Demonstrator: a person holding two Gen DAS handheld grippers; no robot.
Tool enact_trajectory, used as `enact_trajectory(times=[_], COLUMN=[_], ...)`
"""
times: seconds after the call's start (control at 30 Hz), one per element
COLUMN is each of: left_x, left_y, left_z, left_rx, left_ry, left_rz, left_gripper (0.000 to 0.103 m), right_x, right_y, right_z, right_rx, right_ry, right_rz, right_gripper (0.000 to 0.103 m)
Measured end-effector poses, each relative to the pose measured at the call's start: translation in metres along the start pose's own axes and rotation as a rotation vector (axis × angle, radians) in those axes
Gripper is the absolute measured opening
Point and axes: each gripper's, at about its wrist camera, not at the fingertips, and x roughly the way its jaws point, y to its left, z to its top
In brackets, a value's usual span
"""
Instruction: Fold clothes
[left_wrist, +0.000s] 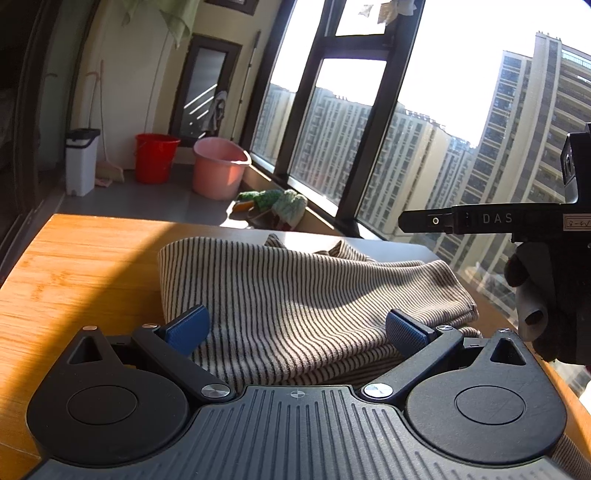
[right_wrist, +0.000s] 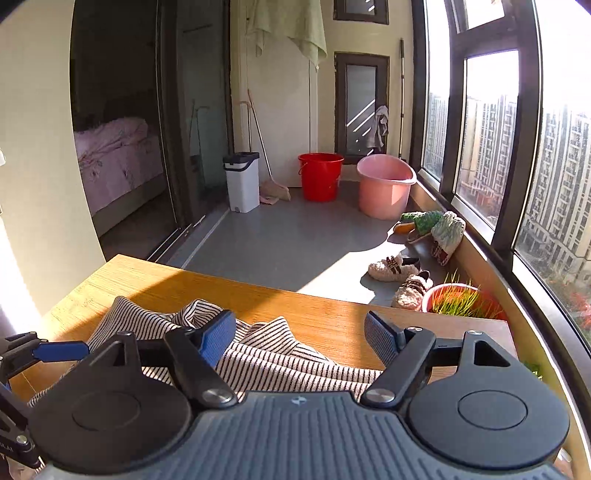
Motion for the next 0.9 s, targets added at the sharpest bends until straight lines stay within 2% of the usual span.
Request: enact_trajectory(times=[0.2,0.33,0.47,0.63,0.7,0.83,0.9], left_x=[-0.002,-0.004,-0.006,-0.020,-0.021,0.011,0.031], left_y=[0.002,0.007,0.010,0.040,0.059,0.082,0.087], left_z=[0.000,0.000,0.000,0.021,0.036,0.055,0.058], left_rx=[-0.020,-0.037,-0.042,-0.198,-0.271,-0.297,-0.295], left_ry=[-0.008,-0.013,-0.014,-0.010,-0.007,0.085,0.143], left_rz=[-0.015,-0.030,-0.035,-0.103,-0.118,-0.055,-0.036], left_gripper=[0.103,0.103,0.103,0.103,0.103,0.103,0.103], right_x=[0.080,0.097,0.080,0.033,0.015,0.001,0.000], right_y=[-0.009,-0.014,-0.021,-0.045,-0.062,-0.090,-0.098], right_z=[0.006,-0.007,-0.010,-0.018,-0.023,-0.045,-0.057], right_rx=[0.128,0.165,0.172,0.141,0.155,0.229,0.271], right_ry=[0.141,0.192,0.152,0.069,0.047,0.076,0.076], right_rz=[0.029,0.027,0.025,-0.037,-0.053,-0.058,-0.034], right_gripper=[0.078,0.081,0.084,0.086,0.090,0.091,0.091])
